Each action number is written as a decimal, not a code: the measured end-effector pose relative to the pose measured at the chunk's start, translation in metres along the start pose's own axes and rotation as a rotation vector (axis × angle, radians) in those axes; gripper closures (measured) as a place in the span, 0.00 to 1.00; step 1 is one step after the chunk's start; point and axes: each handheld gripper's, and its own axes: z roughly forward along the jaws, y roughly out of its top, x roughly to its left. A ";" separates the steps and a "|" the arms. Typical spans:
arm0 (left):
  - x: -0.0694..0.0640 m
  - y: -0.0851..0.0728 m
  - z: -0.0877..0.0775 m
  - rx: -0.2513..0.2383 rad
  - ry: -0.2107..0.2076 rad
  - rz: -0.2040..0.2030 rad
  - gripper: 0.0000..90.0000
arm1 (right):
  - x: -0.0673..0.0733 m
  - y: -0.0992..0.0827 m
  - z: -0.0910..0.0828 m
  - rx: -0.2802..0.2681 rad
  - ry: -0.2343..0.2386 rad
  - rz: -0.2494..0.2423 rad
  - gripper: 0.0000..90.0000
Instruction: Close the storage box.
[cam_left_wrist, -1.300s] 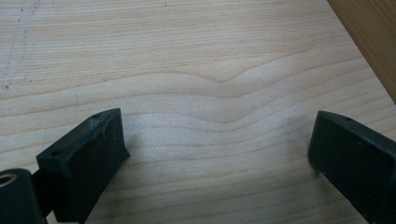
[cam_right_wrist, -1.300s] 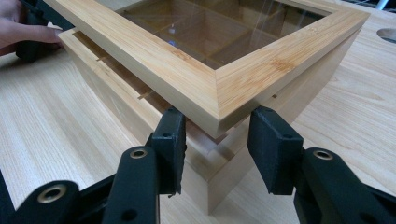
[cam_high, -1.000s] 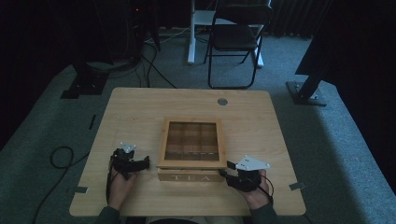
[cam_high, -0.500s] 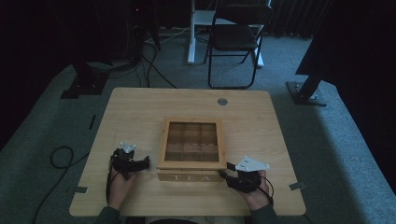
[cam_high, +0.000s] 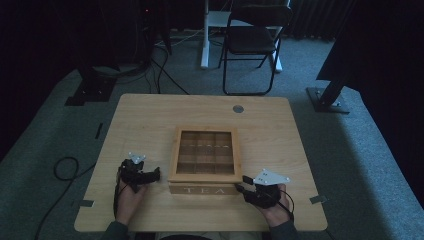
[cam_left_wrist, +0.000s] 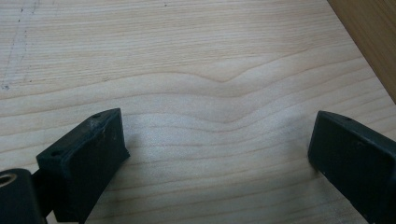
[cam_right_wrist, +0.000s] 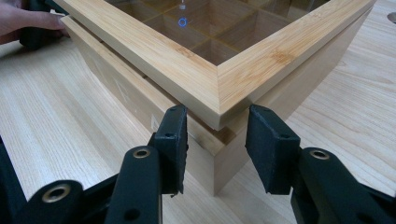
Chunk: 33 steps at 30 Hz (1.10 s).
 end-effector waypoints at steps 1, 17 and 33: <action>0.000 0.000 0.000 0.000 0.000 0.000 0.05 | 0.000 0.000 0.000 0.002 -0.002 -0.002 0.65; 0.000 0.000 0.000 -0.001 0.001 0.000 0.05 | 0.001 -0.006 0.002 0.026 0.005 0.003 0.64; 0.000 0.000 0.000 -0.001 0.002 -0.001 0.04 | -0.014 -0.002 -0.012 -0.054 -0.017 0.062 0.62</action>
